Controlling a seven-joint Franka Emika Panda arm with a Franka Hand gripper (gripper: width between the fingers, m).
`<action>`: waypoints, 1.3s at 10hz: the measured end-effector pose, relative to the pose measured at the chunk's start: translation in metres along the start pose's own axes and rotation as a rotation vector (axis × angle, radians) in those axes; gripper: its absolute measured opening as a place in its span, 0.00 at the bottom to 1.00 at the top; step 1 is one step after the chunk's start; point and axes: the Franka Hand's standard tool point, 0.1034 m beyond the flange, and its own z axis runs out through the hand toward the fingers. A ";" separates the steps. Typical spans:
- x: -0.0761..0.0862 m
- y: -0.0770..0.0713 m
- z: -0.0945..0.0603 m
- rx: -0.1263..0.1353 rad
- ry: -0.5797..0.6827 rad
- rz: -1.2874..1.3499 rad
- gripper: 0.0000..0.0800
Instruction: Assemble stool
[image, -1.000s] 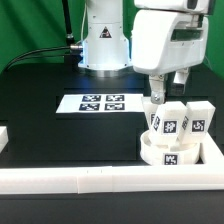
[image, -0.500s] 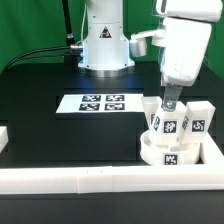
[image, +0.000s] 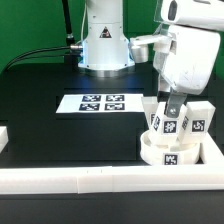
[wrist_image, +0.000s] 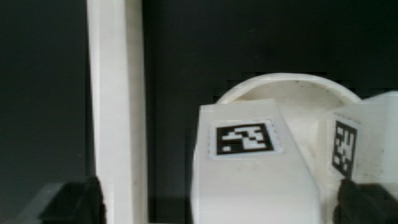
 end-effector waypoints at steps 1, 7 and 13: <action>-0.001 -0.001 0.003 0.004 -0.002 0.001 0.81; -0.005 -0.001 0.004 0.006 -0.003 0.021 0.42; -0.008 -0.002 0.006 0.025 0.024 0.571 0.42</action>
Offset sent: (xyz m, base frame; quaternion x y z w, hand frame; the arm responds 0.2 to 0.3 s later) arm -0.0033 0.0000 -0.0009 -0.0042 0.0038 -0.0087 0.9999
